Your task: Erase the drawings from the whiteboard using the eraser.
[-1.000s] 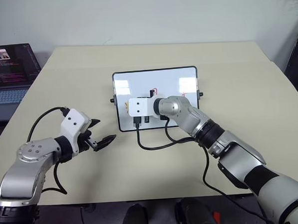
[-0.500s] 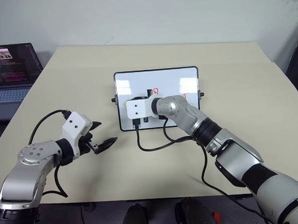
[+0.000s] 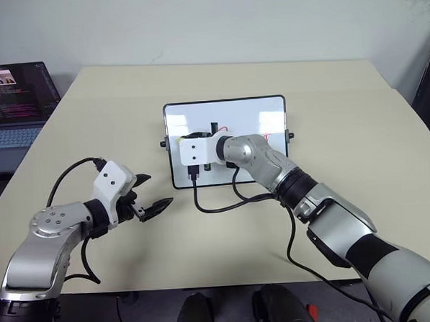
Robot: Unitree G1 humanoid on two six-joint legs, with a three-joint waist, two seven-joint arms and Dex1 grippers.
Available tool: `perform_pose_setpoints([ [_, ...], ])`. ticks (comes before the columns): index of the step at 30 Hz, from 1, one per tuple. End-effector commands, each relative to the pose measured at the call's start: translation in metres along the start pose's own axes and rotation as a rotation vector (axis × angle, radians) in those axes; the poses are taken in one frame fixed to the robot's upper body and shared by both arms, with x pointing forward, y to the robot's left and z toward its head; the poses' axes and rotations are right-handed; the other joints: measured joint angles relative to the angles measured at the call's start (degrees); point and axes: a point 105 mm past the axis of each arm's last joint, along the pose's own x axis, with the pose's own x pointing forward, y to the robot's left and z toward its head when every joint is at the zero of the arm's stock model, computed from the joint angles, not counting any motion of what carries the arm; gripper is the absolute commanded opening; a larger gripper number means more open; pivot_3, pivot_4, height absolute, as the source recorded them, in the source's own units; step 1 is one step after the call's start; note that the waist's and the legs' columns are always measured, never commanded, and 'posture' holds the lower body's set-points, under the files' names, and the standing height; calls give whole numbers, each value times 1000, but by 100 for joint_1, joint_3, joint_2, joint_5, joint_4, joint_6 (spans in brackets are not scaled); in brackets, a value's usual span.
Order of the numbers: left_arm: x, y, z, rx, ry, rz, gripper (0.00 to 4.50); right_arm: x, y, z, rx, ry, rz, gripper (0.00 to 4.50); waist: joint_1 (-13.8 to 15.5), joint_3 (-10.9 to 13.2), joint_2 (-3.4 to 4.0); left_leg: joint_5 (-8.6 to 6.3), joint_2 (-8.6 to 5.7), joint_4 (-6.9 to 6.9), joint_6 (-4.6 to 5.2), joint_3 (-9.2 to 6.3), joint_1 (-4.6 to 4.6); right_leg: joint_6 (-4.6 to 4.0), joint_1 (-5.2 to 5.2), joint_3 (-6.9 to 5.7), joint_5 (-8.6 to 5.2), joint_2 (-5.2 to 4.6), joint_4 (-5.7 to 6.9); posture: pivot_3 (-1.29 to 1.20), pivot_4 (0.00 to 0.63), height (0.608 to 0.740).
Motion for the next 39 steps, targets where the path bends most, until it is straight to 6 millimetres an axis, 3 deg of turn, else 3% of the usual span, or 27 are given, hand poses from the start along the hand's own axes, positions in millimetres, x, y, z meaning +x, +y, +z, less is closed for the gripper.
perform_pose_setpoints([
  [1,-2,-1,9,34,-32,-3,4500,0,9,-1,4,1,45,1235,0,0,0,0,0,0,0,0,1,0,0,0,0,0,2,0,150,740],
  [6,-2,-3,8,34,-30,-8,4500,-3,-31,15,-18,-51,-174,1234,-1,1,2,1,0,2,0,-4,3,-2,0,-3,1,0,9,0,150,740],
  [8,-1,-3,9,34,-31,-11,4500,-3,-36,18,-23,-64,-201,1234,-1,2,2,1,0,2,0,-5,1,-2,-1,-3,1,1,8,0,150,740],
  [10,-1,-3,9,35,-33,-11,4500,-1,-33,19,-23,-67,-185,1234,-1,2,2,0,-1,0,0,-2,-1,-2,-2,-1,1,1,3,0,150,740],
  [18,0,-3,11,35,-37,-17,4500,2,17,-6,10,22,85,1234,-1,2,2,0,1,-1,0,0,-6,-3,-3,0,-1,0,-3,0,150,740],
  [24,2,-3,13,39,-43,-28,4500,-4,-31,1,-34,0,-165,1234,5,3,3,1,-1,2,0,-12,-1,-5,-1,-8,1,0,10,0,150,740],
  [26,3,-3,13,41,-44,-30,4500,-4,-25,-5,-25,17,-125,1234,9,2,2,1,-2,3,0,-12,-1,-6,-1,-8,1,0,11,0,150,740],
  [31,5,-4,14,40,-47,-36,4500,-5,16,-22,-8,73,90,1233,2,1,1,1,-2,0,0,-7,-2,-5,-1,-5,0,1,3,0,150,740],
  [33,5,-4,14,39,-49,-38,4500,-6,21,-28,-7,92,109,1233,3,1,1,1,-1,1,0,-7,-1,-5,-1,-5,1,1,4,0,150,740],
  [36,5,-5,14,38,-50,-42,4500,-9,14,-28,-10,96,86,1233,9,2,1,1,-2,3,1,-13,4,-6,4,-8,1,0,10,0,150,740],
  [39,6,-6,14,36,-52,-46,4500,-10,-11,-25,-23,89,-35,1233,15,2,2,5,-3,4,4,-16,8,-6,8,-10,2,1,12,0,150,740],
])
